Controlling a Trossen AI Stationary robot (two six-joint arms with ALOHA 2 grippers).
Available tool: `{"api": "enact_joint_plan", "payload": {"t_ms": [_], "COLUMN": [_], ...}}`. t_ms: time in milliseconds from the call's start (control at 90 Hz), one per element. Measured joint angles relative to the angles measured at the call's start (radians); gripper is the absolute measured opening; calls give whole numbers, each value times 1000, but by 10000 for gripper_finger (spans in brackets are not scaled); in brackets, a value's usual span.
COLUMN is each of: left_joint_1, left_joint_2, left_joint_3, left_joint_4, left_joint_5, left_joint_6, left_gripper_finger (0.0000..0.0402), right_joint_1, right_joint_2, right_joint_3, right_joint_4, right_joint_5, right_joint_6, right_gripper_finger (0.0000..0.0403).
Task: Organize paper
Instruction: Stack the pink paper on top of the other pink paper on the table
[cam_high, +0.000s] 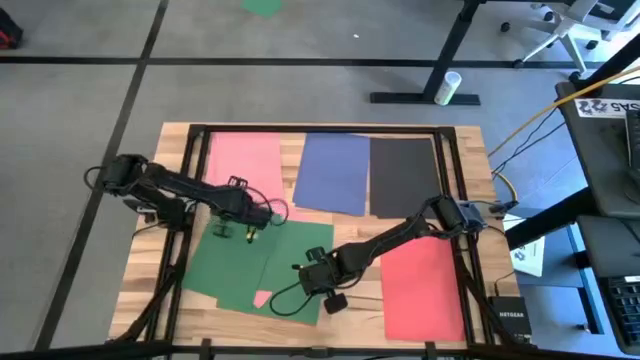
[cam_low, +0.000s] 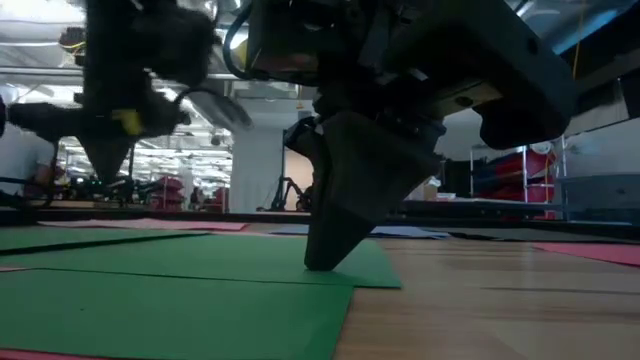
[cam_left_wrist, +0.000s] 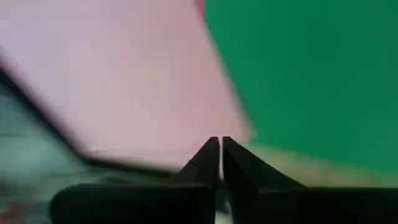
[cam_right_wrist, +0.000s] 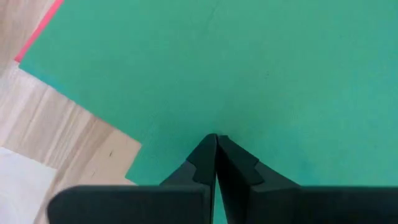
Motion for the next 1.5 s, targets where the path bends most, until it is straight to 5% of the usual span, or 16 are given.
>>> {"api": "enact_joint_plan", "payload": {"t_ms": [211, 389, 1122, 1500], "left_joint_1": [110, 128, 280, 287], "left_joint_2": [-2, -2, -2, -2], "left_joint_3": [-34, -107, -152, -152], "left_joint_4": [29, 97, 171, 211], "left_joint_5": [105, 190, 183, 183], "left_joint_6": [-214, -183, -183, -181], "left_gripper_finger": [0, 0, 0, 0], "right_joint_1": [0, 1, 1, -4], "right_joint_2": [0, 1, 1, 11], "right_joint_3": [0, 0, 0, -2], "right_joint_4": [1, 12, 29, 372], "right_joint_5": [0, -5, -2, 355], "right_joint_6": [1, 2, -2, -111], "right_gripper_finger": [0, 0, 0, 0]}}
